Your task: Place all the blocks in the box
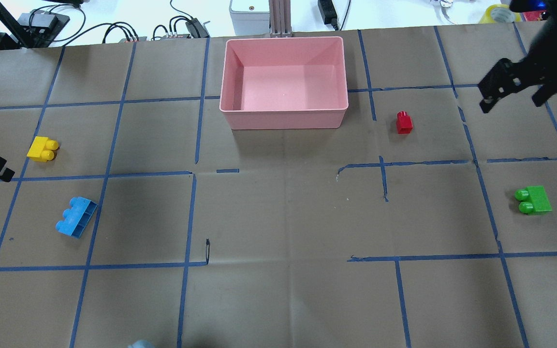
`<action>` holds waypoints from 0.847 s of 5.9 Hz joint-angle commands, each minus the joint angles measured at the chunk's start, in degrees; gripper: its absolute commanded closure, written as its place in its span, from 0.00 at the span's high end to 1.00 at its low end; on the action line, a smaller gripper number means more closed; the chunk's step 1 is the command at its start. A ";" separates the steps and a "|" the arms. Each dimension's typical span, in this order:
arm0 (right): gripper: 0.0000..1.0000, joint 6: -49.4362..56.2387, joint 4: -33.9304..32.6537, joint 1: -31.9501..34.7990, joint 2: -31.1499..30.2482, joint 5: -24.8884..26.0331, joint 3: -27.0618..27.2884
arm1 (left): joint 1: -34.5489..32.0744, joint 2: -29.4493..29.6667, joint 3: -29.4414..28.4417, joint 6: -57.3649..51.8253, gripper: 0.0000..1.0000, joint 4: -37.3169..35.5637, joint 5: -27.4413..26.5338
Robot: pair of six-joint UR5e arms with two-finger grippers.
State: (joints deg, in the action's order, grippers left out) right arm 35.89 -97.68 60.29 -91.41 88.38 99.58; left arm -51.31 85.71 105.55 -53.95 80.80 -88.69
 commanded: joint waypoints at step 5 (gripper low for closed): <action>0.99 12.71 -40.17 -9.58 10.51 -0.58 22.85 | -1.68 10.94 13.72 -3.79 0.99 -26.89 2.03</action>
State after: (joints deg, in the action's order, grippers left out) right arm 48.29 -133.29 51.08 -84.40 87.74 121.57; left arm -52.17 94.22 118.67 -57.64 57.16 -87.03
